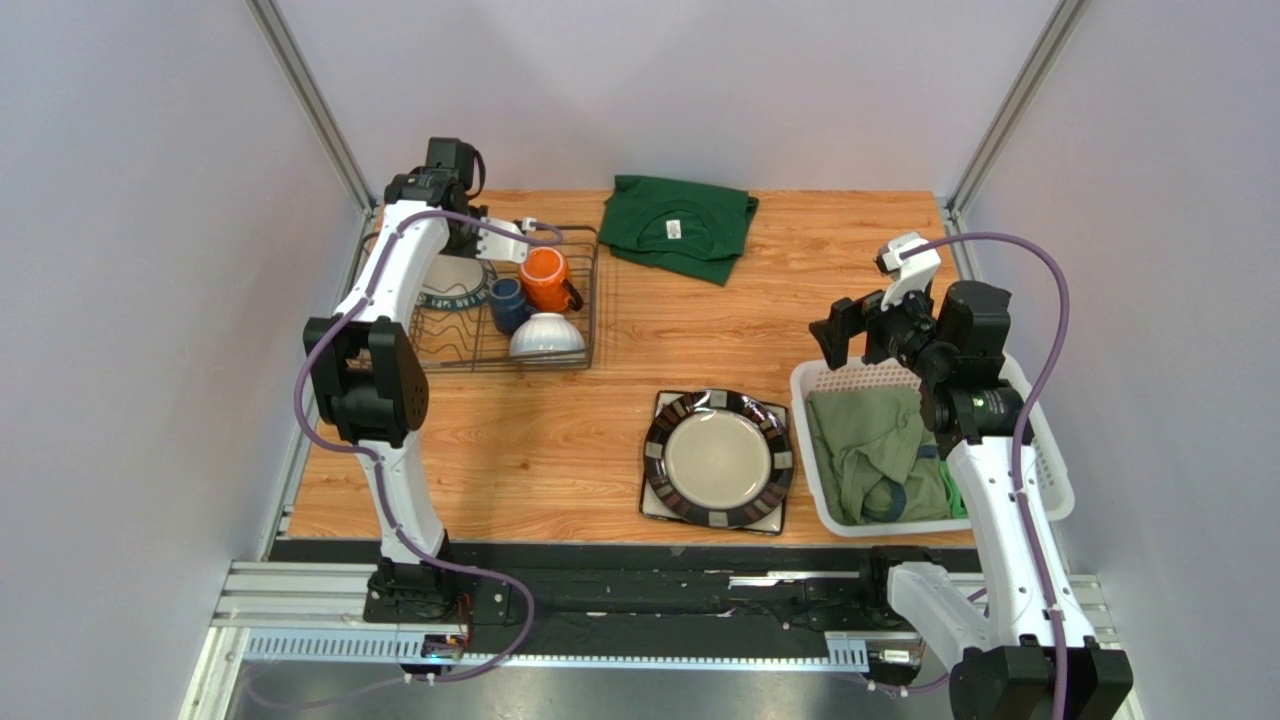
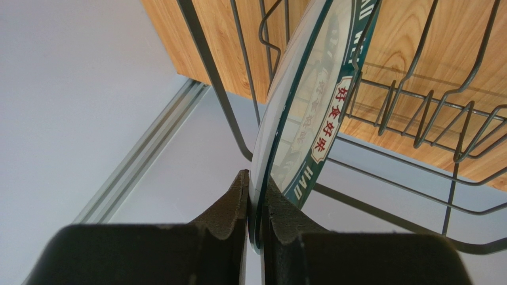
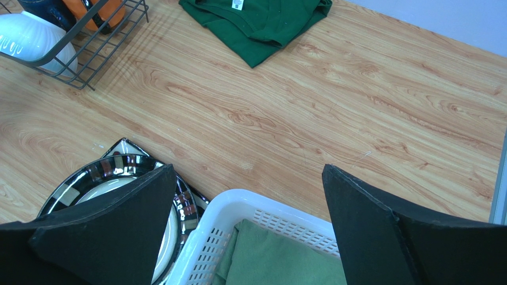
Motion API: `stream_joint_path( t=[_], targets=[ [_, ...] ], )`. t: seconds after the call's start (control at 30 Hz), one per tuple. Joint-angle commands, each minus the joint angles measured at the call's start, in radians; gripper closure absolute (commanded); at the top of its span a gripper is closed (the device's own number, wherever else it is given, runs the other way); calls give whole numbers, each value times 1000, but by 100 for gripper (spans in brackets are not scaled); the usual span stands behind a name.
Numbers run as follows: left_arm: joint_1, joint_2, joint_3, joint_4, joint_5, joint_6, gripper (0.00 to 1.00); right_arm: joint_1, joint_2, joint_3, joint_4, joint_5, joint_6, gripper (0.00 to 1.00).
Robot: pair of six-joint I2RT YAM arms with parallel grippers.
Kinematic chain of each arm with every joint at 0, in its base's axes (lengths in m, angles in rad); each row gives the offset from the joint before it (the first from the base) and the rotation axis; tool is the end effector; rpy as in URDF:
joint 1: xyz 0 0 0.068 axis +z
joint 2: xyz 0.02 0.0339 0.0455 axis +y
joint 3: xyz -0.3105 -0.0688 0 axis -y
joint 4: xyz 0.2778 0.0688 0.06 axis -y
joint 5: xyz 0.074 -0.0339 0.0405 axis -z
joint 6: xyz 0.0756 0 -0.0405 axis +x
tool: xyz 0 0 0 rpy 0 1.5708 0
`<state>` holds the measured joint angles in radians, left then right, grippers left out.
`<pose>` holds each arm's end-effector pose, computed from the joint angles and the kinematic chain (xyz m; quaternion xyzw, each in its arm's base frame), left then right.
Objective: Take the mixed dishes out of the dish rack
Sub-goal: Pick up the plate from the dish rack.
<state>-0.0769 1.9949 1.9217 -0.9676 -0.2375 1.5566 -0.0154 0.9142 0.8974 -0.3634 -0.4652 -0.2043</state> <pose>0.5036 -0.0210 0.3088 0.6773 0.6787 0.2598 0.1150 0.2412 0.0302 0.3622 -0.2047 0.7899 0.1299 0.5633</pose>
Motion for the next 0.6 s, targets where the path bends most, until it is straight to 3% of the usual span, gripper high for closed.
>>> stream_joint_path(
  t=[0.0, 0.57],
  targets=[
    [11, -64, 62, -9, -16, 23, 100, 2, -8, 18, -3, -3, -12, 1],
    [11, -105, 112, -19, -16, 49, 100, 2, -8, 18, -3, -6, -9, 1]
  ],
)
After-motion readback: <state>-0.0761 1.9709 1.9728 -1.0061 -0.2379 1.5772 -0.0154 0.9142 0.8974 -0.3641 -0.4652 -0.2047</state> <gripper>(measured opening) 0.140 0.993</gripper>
